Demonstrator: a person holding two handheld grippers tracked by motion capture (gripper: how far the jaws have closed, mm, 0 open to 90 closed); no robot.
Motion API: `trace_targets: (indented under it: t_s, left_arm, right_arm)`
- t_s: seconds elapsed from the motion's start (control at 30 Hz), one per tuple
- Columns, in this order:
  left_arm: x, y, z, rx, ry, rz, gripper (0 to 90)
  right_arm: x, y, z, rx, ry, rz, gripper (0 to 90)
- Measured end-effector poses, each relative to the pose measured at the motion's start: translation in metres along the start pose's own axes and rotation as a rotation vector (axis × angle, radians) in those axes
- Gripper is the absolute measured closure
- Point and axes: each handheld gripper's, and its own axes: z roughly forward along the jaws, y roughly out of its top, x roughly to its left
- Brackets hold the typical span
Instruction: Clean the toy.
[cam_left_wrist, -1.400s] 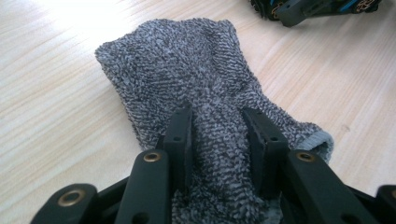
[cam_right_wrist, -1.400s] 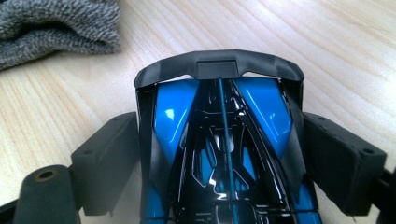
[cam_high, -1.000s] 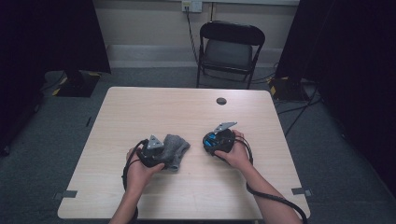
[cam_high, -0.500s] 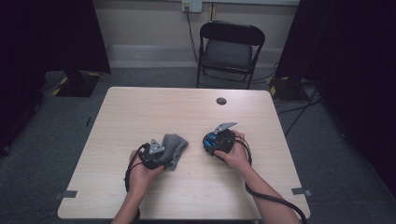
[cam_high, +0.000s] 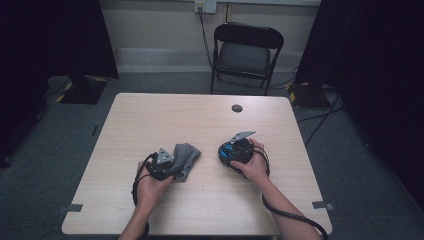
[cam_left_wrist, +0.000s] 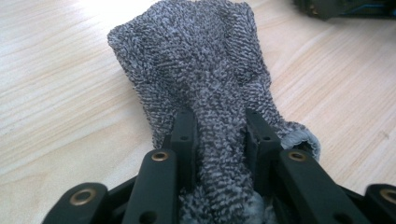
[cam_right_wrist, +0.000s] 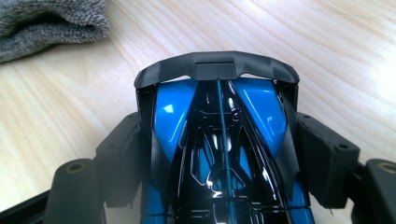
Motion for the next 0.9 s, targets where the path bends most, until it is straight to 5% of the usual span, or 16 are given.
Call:
trace_targets:
  t_s: [0.13, 0.37, 0.53, 0.73, 0.9]
  left_arm:
    - [-0.001, 0.004, 0.001, -0.001, 0.000, -0.028, 73.5]
    - [-0.003, 0.017, 0.002, -0.005, -0.014, -0.013, 76.2]
    - [-0.005, 0.035, 0.003, -0.059, -0.024, -0.032, 76.2]
    - [-0.012, 0.061, 0.009, -0.063, -0.040, 0.002, 75.9]
    - [-0.025, 0.075, 0.015, -0.069, -0.116, 0.047, 75.9]
  right_arm:
    - [-0.002, -0.003, -0.010, -0.019, 0.024, 0.026, 25.3]
    - [0.006, -0.006, -0.022, -0.031, 0.038, 0.018, 25.3]
    - [0.016, -0.003, -0.030, -0.046, 0.064, 0.006, 25.3]
    - [0.034, 0.006, -0.039, -0.082, 0.110, -0.030, 25.4]
    - [0.046, 0.013, -0.042, -0.092, 0.119, -0.074, 25.4]
